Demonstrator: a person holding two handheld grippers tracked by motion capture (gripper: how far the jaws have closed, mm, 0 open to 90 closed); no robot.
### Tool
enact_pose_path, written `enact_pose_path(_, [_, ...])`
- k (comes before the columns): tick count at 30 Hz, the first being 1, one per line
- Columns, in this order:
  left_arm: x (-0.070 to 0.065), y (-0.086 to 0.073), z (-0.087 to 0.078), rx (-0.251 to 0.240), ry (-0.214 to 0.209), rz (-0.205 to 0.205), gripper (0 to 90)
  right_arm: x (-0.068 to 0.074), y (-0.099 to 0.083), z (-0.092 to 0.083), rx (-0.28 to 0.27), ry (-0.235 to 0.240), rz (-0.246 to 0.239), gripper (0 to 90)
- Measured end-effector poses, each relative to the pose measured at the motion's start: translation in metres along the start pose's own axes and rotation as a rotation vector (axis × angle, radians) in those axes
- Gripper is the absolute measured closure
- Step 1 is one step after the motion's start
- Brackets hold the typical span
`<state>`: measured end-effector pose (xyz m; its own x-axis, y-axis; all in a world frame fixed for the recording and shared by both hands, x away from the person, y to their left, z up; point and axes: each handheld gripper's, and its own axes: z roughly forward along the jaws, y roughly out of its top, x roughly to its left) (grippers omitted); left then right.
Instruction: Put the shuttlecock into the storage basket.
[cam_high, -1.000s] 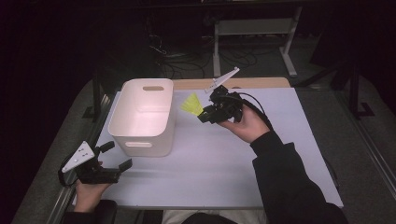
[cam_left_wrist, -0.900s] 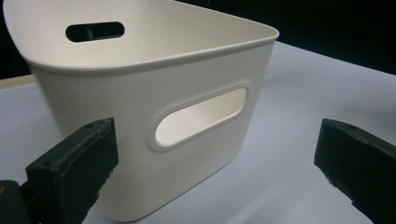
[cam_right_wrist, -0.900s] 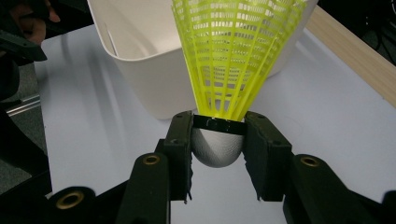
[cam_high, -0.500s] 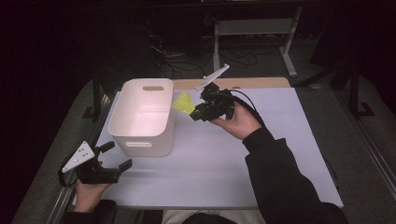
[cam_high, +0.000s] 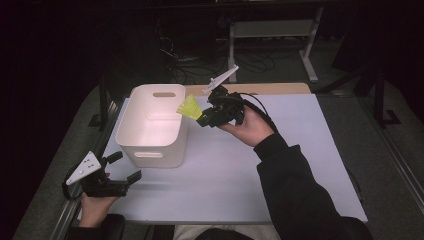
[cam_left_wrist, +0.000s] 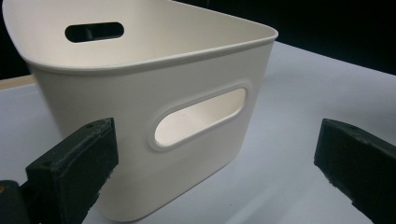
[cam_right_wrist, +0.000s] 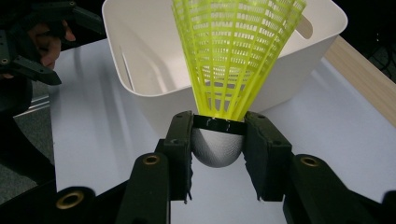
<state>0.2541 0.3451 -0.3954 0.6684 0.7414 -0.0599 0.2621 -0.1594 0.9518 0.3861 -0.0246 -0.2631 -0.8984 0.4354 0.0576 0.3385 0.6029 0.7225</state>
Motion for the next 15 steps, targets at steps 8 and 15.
enact_pose_path(8, [0.000, 0.000, 0.000, 0.000, 0.000, 0.000, 0.0, 0.001, 0.008, 0.006, 0.002, 0.008, -0.013, 62.4])
enact_pose_path(15, [0.000, 0.000, 0.000, 0.000, 0.003, 0.002, 0.0, 0.002, 0.016, 0.015, 0.006, 0.019, -0.020, 62.4])
